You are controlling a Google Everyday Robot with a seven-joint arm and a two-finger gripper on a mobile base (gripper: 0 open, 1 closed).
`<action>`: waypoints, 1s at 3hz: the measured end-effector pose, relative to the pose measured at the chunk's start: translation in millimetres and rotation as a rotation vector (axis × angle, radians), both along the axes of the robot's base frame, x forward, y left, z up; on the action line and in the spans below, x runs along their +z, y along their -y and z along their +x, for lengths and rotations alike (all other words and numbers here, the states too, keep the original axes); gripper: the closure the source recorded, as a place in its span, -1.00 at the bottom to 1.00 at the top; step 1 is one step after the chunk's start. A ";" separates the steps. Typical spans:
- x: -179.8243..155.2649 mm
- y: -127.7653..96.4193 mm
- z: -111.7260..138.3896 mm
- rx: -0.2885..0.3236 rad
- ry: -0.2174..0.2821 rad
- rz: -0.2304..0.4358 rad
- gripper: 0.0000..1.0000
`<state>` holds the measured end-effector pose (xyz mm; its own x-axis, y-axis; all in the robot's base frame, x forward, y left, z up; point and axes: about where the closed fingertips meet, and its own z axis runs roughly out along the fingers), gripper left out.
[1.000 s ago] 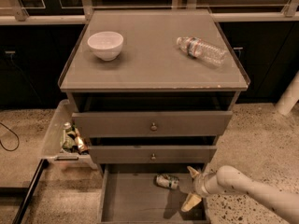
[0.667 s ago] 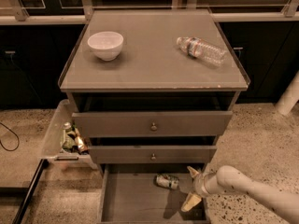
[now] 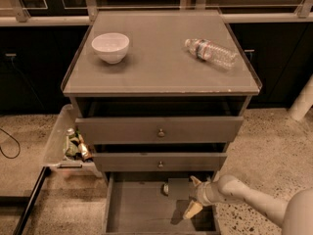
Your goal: Pick 7up can from bottom drawer and place on counter
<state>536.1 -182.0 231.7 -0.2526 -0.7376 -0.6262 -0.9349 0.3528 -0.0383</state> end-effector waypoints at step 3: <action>-38.2 -41.5 38.1 0.084 0.128 0.114 -1.00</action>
Offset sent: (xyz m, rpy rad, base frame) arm 0.0439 0.0401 -0.0305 0.1398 -0.1669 0.1007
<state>574.2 -140.5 193.5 -0.1066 -0.6752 -0.7299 -0.9513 0.2829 -0.1228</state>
